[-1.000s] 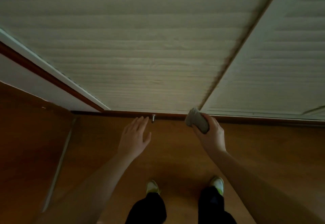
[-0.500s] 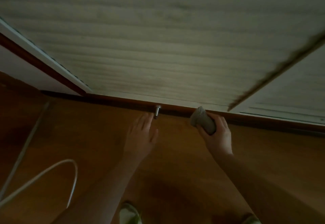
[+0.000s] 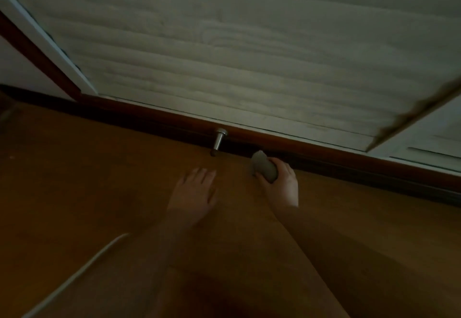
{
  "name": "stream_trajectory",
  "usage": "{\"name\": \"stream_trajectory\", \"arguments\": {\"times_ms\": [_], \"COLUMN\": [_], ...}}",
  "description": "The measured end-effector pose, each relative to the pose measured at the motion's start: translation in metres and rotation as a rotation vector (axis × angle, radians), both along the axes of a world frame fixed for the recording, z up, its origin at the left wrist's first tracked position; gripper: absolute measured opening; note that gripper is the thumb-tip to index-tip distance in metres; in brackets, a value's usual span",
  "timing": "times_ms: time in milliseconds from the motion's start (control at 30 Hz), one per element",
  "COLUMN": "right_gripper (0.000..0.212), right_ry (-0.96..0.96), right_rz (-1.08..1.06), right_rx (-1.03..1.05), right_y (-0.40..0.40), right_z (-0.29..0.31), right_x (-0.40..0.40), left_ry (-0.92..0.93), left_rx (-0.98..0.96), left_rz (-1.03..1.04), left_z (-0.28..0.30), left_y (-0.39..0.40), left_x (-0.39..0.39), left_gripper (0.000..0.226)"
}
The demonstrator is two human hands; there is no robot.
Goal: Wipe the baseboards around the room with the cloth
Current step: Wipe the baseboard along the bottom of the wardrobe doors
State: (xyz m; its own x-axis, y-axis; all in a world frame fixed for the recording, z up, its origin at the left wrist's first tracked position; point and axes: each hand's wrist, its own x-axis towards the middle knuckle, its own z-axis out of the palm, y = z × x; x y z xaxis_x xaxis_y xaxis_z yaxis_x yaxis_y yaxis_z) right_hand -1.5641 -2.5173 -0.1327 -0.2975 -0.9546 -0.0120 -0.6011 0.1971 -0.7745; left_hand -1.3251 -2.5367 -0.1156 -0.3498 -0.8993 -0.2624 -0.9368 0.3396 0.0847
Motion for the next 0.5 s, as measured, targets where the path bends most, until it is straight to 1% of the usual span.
{"name": "stream_trajectory", "arguments": {"times_ms": [67, 133, 233, 300, 400, 500], "right_gripper": [0.055, 0.054, 0.051, 0.049, 0.049, 0.049], "right_ry": [-0.004, -0.010, 0.000, -0.016, -0.076, -0.133], "right_rz": [0.010, 0.027, 0.040, 0.019, -0.028, -0.070], "right_rx": [-0.010, -0.013, 0.008, 0.039, 0.093, 0.118], "right_y": [-0.006, -0.011, -0.018, -0.025, -0.034, -0.041], "right_z": [-0.015, -0.024, -0.031, -0.035, -0.042, -0.046], "right_x": [0.006, 0.012, 0.020, 0.026, 0.034, 0.037], "left_ry": [-0.040, -0.049, -0.060, -0.071, -0.077, -0.061], "left_rx": [0.036, 0.126, 0.324, 0.403, 0.434, 0.397], "left_rz": [-0.075, -0.123, -0.151, -0.126, -0.081, -0.087], "left_z": [-0.019, -0.033, -0.044, -0.048, -0.051, -0.054], "left_y": [0.005, 0.018, 0.038, 0.049, 0.055, 0.054], "left_x": [-0.009, -0.013, -0.019, -0.025, -0.038, -0.046], "left_gripper": [0.063, 0.070, 0.088, 0.101, 0.109, 0.108]}}
